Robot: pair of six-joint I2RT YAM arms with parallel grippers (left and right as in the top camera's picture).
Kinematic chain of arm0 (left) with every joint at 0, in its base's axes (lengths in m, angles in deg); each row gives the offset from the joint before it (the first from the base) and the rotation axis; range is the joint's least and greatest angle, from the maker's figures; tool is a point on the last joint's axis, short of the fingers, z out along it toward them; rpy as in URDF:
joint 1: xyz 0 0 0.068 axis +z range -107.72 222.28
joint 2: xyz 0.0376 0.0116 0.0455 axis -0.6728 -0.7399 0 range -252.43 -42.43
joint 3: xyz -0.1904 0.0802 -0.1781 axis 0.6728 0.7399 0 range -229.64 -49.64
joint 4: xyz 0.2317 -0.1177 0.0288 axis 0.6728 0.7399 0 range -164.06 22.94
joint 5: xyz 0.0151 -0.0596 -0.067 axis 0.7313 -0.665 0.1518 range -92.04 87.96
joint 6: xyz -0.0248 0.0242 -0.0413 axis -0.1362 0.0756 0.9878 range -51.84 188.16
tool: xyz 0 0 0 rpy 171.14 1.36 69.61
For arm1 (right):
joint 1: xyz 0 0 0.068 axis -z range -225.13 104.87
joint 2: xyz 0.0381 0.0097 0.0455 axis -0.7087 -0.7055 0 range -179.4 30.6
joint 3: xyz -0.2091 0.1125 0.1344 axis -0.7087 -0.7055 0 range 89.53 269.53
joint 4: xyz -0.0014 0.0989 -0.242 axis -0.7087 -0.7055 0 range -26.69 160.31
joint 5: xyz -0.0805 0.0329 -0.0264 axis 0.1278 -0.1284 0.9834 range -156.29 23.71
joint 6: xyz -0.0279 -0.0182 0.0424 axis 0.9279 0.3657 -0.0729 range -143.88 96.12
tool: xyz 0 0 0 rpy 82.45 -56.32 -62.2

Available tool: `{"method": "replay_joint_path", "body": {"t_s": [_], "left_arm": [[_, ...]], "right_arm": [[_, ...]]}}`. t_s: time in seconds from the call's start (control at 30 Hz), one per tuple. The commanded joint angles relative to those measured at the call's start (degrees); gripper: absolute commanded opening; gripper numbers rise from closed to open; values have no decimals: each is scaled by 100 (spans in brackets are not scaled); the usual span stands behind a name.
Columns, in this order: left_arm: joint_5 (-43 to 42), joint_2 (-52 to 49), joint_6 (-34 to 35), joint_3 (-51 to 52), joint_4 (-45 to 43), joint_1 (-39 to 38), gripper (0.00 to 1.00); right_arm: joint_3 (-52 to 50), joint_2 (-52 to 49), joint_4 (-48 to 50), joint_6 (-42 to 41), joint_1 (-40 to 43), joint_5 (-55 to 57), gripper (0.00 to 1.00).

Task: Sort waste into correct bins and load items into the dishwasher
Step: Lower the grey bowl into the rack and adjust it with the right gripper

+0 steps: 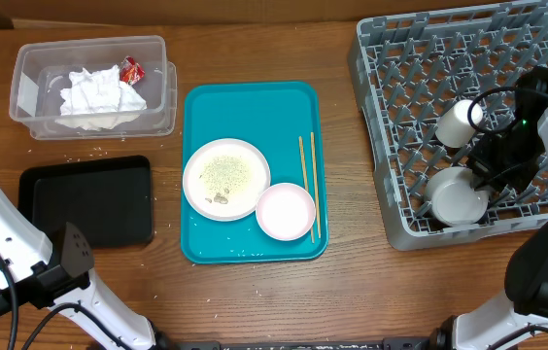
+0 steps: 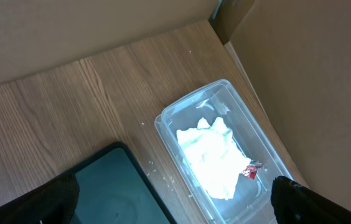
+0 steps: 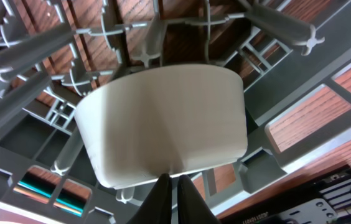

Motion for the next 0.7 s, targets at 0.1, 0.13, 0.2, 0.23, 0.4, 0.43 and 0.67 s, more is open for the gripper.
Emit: {"method": "replay_joint_path", "body": {"t_s": [0.1,0.13,0.2,0.23,0.4,0.43,0.67], "left_arm": [[0,-52,50,-13,-9,-39,100],[0,-52,50,-13,-9,-39,100],[0,-52,50,-13,-9,-39,100],[0,-52,50,-13,-9,-39,100],[0,-52,50,-13,-9,-39,100],[0,-52,50,-13,-9,-39,100],[0,-52,50,-13,-9,-39,100]], "right_arm": [[-26,131,-245,-136,-28,74,8],[-26,131,-321,-136,-28,74,8],[-26,131,-522,-133,-28,74,7],[-26,131,-590,-111,-28,76,7],[-31,131,-365,-142,-28,133,7],[-31,131,-302,-142,-28,118,7],[-31,129,-133,-219,-28,109,7]]}}
